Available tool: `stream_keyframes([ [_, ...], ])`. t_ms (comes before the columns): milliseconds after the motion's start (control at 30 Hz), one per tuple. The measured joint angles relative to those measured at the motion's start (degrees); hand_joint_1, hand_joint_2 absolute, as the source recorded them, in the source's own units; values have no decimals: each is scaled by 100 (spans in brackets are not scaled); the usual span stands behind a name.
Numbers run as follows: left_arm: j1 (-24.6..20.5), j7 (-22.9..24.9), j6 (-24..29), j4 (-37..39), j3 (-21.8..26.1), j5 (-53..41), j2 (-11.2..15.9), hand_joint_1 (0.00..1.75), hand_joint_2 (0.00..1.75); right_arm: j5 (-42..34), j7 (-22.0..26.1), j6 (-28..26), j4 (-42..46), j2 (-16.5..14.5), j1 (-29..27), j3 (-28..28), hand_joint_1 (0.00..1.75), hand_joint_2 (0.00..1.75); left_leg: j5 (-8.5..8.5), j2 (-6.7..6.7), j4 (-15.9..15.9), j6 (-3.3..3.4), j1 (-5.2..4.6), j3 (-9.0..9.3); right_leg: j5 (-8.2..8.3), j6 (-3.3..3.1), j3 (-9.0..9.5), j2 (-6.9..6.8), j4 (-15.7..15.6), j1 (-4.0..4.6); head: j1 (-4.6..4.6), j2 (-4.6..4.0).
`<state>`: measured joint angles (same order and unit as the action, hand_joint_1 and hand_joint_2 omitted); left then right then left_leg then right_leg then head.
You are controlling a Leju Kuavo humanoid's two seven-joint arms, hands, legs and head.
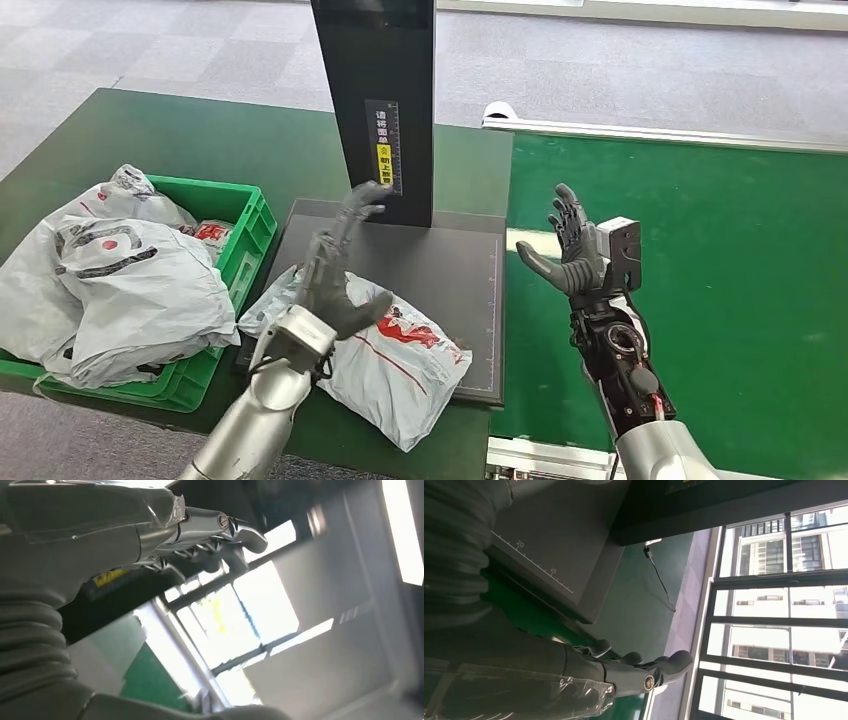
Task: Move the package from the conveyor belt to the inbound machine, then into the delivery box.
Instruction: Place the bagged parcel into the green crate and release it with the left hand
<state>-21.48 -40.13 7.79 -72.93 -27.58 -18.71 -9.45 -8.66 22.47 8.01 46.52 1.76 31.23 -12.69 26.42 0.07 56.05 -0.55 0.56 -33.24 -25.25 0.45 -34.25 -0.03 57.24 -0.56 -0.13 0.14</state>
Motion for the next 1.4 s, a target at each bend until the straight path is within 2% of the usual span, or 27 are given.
stream_keyframes([
  [167, -202, 91, -542, 979, -673, -968, 73, 0, 175, -8, -51, 85, 2, 59, -1, -1, 0, 175, -1, 3, 1, 0, -1, 1, 2, 1, 1, 3, 0, -1, 1, 1],
  [300, -387, 562, -846, 1635, -836, -1506, 26, 0, 175, 19, -119, 97, 48, 99, -39, 0, 0, 175, -1, 1, 2, 0, -1, 2, 2, 1, 1, 3, 0, -1, 1, 0],
  [400, -513, 788, -782, 2028, -908, -1970, -13, 0, 175, 52, -174, 111, 104, 127, -94, 3, 0, 175, 0, 1, 2, 0, 0, 1, 2, 1, 0, 3, 0, -1, 1, 0],
  [567, -629, 844, -759, 2370, -970, -2094, -56, 0, 175, 68, -190, 122, 152, 160, -147, 6, 0, 175, 0, 1, 1, 0, 0, 1, 2, 1, 0, 3, 1, 0, 1, 1],
  [933, -689, 852, -733, 2582, -1013, -2153, -69, 0, 175, 71, -192, 148, 174, 177, -164, 7, 0, 175, -1, 1, 1, 0, 0, 1, 2, 1, 1, 3, 1, 0, 1, -1],
  [1233, -717, 912, -356, 2710, -1060, -2663, -87, 0, 175, 103, -215, 146, 227, 180, -218, 31, 0, 175, 0, 0, 1, 0, 0, 1, 2, 1, 1, 3, 1, 0, 0, 1],
  [1400, -769, 1404, -222, 3289, -898, -3335, -214, 2, 175, 347, -267, 107, 537, 171, -537, 209, 0, 175, 0, 0, 0, 0, 0, 1, 2, 1, 4, 3, 1, 0, 0, 0],
])
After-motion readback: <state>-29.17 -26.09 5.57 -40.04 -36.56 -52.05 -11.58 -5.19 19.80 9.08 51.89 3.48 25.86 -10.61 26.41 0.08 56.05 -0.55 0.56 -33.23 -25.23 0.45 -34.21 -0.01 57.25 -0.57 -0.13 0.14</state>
